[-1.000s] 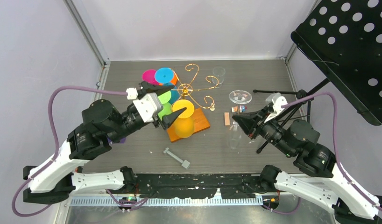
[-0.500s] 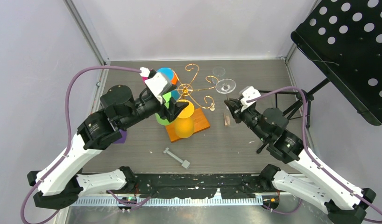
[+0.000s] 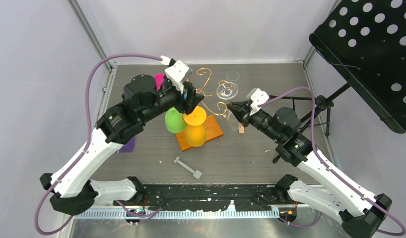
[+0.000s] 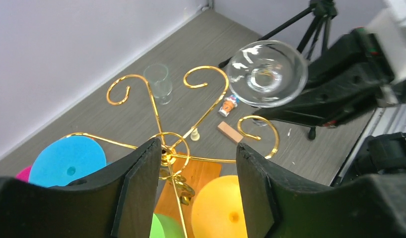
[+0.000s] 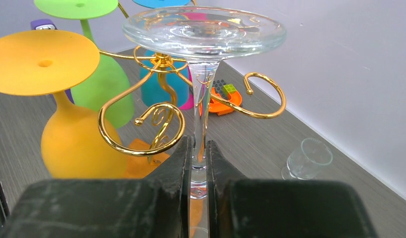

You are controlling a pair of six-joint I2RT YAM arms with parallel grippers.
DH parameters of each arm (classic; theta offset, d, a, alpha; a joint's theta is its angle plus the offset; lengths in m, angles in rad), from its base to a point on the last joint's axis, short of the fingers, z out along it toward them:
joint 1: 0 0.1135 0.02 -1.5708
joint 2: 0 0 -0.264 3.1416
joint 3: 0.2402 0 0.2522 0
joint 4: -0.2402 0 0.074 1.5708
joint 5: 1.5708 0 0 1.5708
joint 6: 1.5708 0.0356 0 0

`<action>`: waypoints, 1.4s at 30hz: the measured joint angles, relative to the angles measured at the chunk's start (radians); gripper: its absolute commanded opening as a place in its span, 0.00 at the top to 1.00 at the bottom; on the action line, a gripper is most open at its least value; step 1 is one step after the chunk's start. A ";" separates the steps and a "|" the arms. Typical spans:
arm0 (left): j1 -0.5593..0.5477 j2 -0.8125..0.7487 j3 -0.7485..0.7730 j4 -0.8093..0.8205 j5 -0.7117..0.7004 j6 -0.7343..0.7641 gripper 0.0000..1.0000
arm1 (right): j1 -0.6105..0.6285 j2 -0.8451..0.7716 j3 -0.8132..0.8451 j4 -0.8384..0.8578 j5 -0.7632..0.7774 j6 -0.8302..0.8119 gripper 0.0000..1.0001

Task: Place the wine glass upside down on the wine glass rack
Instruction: Turn the wine glass upside down at the wine rack.

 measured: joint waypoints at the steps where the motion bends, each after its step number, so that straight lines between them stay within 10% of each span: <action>1: 0.013 0.016 0.003 -0.002 -0.001 -0.009 0.44 | -0.001 0.002 -0.003 0.010 -0.008 0.001 0.95; 42: 0.148 0.220 0.005 -0.034 0.037 -0.167 0.73 | -0.014 0.084 -0.054 0.087 -0.124 -0.002 0.95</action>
